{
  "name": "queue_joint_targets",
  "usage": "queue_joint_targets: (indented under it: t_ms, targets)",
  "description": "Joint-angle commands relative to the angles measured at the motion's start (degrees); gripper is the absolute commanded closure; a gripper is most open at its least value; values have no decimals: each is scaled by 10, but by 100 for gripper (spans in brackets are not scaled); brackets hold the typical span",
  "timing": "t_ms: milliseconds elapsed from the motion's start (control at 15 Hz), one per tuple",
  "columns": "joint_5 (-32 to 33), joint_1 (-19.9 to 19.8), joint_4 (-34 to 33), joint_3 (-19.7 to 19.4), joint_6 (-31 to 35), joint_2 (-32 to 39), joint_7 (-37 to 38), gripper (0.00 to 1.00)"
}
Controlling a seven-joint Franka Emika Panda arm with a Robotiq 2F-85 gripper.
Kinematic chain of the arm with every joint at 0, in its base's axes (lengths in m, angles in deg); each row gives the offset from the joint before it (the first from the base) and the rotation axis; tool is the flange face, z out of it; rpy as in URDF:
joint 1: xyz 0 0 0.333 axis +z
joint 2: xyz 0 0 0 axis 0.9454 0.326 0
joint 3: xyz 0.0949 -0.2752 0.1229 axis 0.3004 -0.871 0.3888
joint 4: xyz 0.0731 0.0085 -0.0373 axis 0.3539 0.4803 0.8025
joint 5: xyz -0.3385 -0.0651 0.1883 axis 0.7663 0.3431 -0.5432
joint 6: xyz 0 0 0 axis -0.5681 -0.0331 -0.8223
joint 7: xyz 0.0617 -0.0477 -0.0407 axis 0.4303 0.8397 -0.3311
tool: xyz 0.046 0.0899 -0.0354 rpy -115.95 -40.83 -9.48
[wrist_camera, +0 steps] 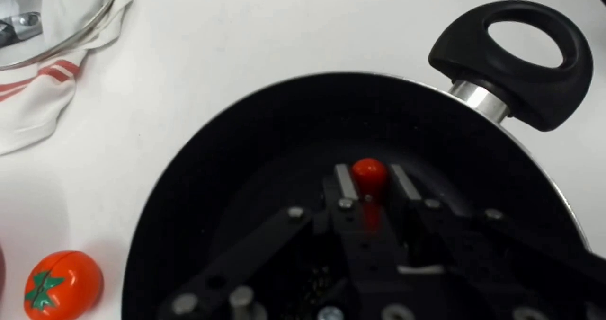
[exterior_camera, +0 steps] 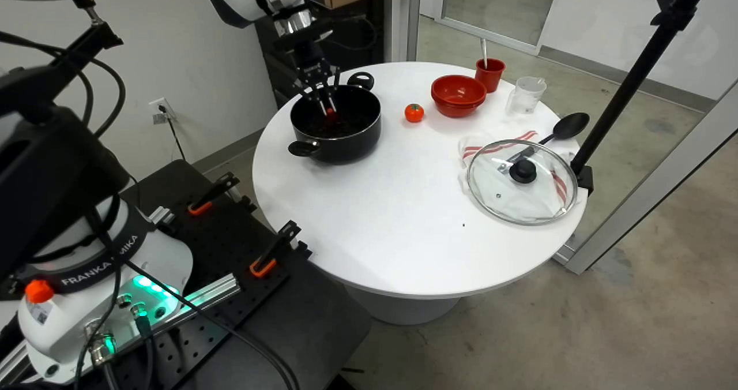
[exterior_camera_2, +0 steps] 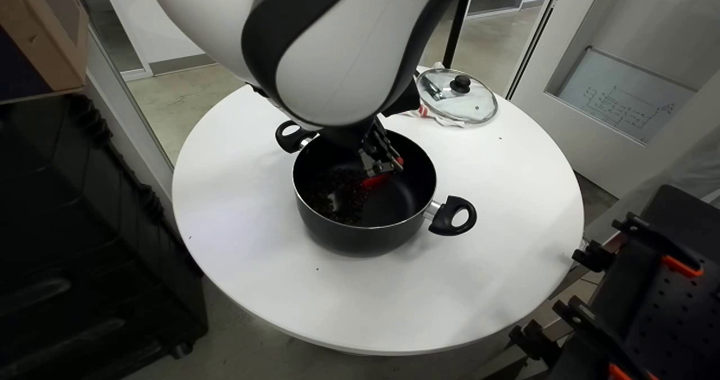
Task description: Use the small spoon to scoop some beans from the pot into the bowl
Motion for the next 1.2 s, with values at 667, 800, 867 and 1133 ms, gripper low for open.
queue_joint_targets:
  t_ms: [667,800,867,1133]
  targets:
    - [-168,-24,-18,10,20,12,-59,95]
    - [-196,-30,-23,14,27,14,-73,95]
    - [-209,-33,-25,15,31,14,-79,95]
    - [-267,-46,-34,27,55,14,-102,95]
